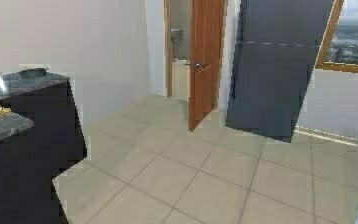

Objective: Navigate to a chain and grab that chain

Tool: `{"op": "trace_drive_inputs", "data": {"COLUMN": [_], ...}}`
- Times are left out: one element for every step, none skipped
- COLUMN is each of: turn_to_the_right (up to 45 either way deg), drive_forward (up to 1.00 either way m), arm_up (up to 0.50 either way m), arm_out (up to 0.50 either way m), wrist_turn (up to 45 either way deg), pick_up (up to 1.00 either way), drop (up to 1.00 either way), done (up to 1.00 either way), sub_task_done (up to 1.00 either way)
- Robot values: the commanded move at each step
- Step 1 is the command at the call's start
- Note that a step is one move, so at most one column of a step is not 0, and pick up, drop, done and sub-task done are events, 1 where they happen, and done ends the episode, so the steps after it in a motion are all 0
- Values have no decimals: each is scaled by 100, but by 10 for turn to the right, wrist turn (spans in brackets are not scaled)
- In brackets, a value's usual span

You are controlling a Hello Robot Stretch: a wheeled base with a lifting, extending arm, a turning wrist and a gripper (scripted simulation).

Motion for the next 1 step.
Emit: {"op": "trace_drive_inputs", "data": {"turn_to_the_right": [-450], "drive_forward": [0], "arm_up": [0], "arm_out": [0], "wrist_turn": [0], "pick_up": [0], "drop": [0], "done": [0], "sub_task_done": [0]}}
